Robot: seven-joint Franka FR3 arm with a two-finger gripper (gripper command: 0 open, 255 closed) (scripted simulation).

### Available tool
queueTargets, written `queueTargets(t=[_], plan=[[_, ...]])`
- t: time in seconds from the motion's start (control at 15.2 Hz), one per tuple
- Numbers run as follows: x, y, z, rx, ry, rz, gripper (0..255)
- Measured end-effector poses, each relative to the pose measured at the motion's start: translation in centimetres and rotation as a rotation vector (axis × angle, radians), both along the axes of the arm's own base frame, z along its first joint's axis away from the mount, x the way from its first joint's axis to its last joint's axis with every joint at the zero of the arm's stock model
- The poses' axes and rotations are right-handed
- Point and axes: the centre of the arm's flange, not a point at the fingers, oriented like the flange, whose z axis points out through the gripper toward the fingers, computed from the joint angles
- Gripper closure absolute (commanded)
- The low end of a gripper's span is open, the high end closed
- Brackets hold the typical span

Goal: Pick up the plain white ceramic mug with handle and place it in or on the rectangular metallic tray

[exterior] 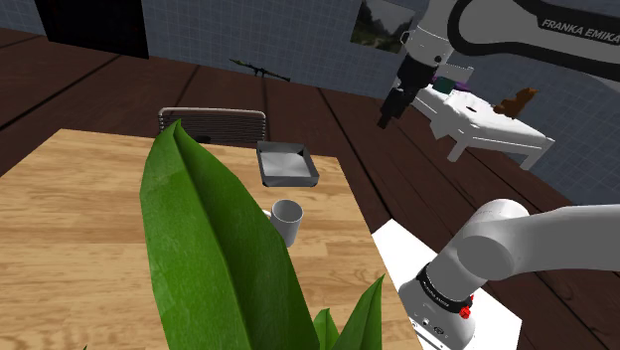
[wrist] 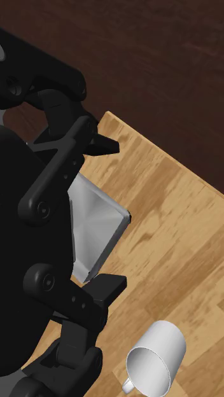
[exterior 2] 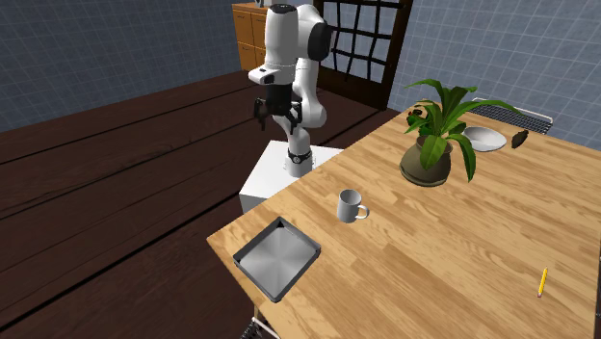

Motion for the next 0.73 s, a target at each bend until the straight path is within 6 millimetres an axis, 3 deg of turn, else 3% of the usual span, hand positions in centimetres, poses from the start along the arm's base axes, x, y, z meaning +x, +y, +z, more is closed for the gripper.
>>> queueTargets(t=[0.2, 0.73], plan=[[-0.4, 1.1, -1.2, 0.005, -0.004, -0.022, 0], [-1.0, 8.3, -8.0, 0.039, -0.031, -0.166, 0]])
